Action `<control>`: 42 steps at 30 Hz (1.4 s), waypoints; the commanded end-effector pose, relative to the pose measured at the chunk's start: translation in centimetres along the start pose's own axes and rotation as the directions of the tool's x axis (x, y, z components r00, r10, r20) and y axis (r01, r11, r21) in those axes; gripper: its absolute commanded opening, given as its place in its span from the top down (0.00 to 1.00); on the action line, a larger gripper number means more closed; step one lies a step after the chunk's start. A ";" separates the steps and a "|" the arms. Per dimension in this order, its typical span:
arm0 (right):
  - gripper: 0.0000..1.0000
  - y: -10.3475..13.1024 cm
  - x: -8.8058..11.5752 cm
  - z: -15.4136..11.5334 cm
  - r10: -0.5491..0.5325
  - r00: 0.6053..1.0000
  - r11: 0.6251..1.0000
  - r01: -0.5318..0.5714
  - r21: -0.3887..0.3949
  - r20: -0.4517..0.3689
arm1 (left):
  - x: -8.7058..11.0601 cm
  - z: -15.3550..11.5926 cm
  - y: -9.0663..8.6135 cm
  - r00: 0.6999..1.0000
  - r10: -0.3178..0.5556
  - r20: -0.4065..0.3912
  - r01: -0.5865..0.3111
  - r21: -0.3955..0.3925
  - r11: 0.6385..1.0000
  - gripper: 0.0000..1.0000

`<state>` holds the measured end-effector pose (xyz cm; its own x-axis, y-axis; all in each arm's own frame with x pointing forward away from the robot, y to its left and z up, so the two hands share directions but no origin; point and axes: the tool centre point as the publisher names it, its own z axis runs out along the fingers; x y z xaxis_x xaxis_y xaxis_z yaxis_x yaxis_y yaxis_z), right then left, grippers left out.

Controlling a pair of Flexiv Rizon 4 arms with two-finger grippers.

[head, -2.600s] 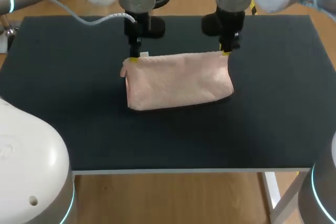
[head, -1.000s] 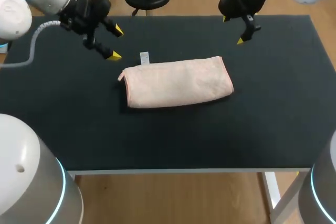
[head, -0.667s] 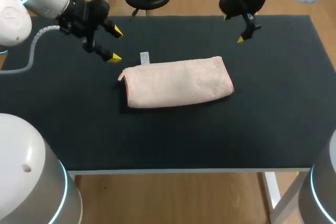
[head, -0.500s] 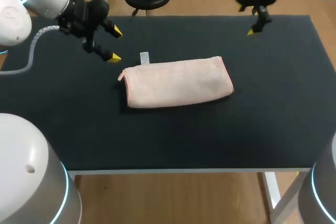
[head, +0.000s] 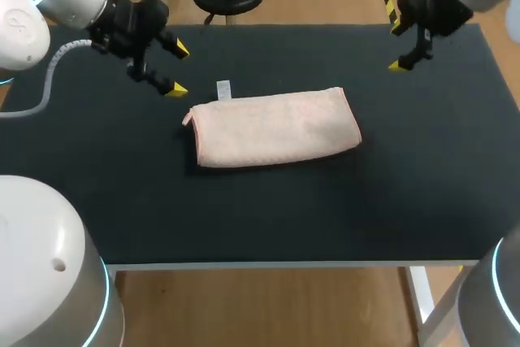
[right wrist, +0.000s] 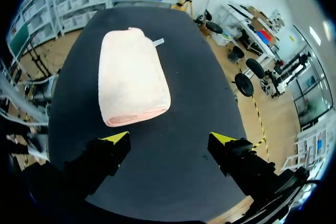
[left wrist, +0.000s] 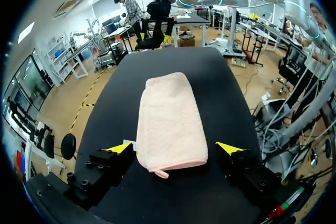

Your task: Fold the towel

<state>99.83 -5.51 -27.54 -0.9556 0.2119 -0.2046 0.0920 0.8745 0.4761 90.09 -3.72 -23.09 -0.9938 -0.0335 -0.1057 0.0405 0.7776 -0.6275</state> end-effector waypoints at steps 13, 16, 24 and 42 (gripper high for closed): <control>0.00 -0.1 1.6 0.4 0.466 0.883 0.803 -0.449 -0.392 -0.057 | 0.0 0.0 0.1 1.000 0.001 -0.001 -0.001 0.002 1.000 0.00; 0.00 -0.1 1.6 0.4 0.466 0.883 0.803 -0.449 -0.392 -0.057 | 0.0 0.0 0.1 1.000 0.001 -0.001 -0.001 0.002 1.000 0.00; 0.00 1.0 3.9 0.8 0.541 0.806 0.729 -0.592 -0.343 -0.242 | 0.0 0.0 0.1 1.000 0.001 -0.001 -0.001 0.002 1.000 0.00; 0.00 1.3 8.7 2.6 0.740 0.561 0.559 -0.820 -0.123 -0.372 | 0.0 0.0 0.1 1.000 0.001 -0.001 -0.001 0.002 1.000 0.00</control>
<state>92.79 -1.98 -30.48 -0.5829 0.5922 0.5563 0.7948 0.2732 0.5418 90.10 -3.72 -23.04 -0.9939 -0.0332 -0.1049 0.0403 0.7776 -0.6274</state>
